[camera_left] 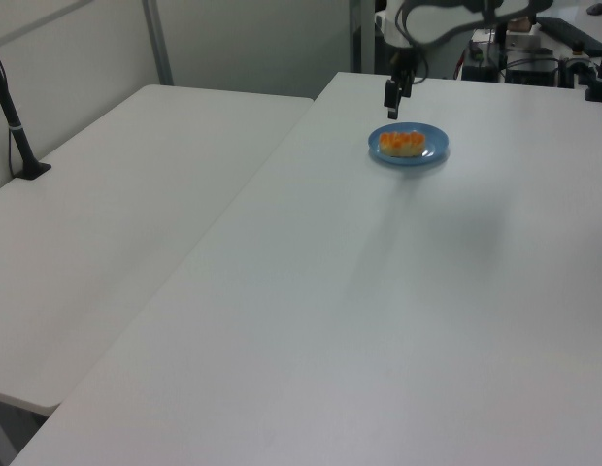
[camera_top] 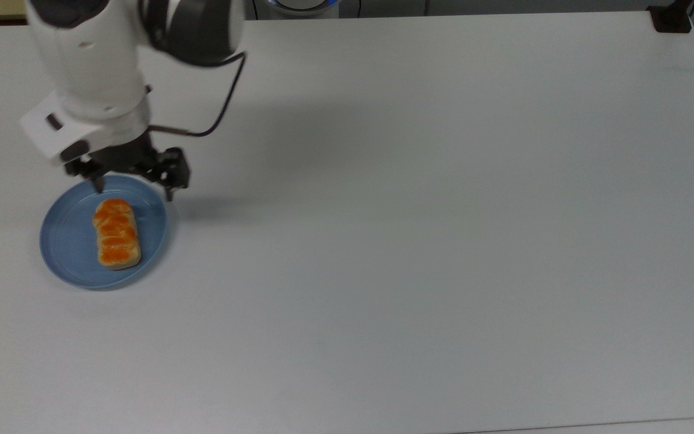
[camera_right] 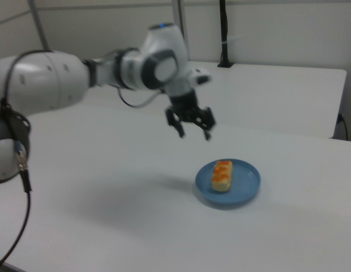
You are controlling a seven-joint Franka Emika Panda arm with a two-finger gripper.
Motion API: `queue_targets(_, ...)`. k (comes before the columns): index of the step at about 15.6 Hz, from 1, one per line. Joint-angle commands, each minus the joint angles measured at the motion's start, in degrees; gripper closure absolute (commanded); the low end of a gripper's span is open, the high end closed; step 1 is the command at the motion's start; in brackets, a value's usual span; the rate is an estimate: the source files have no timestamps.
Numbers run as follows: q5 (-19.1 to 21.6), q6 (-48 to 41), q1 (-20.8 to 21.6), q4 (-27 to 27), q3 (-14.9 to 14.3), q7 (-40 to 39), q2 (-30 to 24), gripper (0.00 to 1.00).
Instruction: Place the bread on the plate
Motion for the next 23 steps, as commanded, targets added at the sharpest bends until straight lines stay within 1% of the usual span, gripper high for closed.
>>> queue_targets(1,0.4,-6.2,6.1,-6.5,0.4,10.4,-10.1,0.00)
queue_targets(3,1.1,-9.6,9.4,-9.0,0.4,12.2,-15.2,0.00)
queue_targets(6,5.0,-16.1,12.0,-10.9,0.4,12.4,-21.5,0.00)
queue_targets(7,5.7,-17.5,12.5,-11.8,0.4,12.4,-23.5,0.00)
queue_targets(9,5.7,-18.3,14.5,-14.8,0.3,12.4,-27.3,0.00)
queue_targets(11,5.7,-18.3,14.7,-17.6,0.4,12.2,-30.1,0.00)
queue_targets(15,5.6,-18.4,15.8,-18.7,0.4,11.9,-31.0,0.00)
queue_targets(23,5.3,-18.4,15.7,-18.4,0.3,11.9,-31.0,0.00)
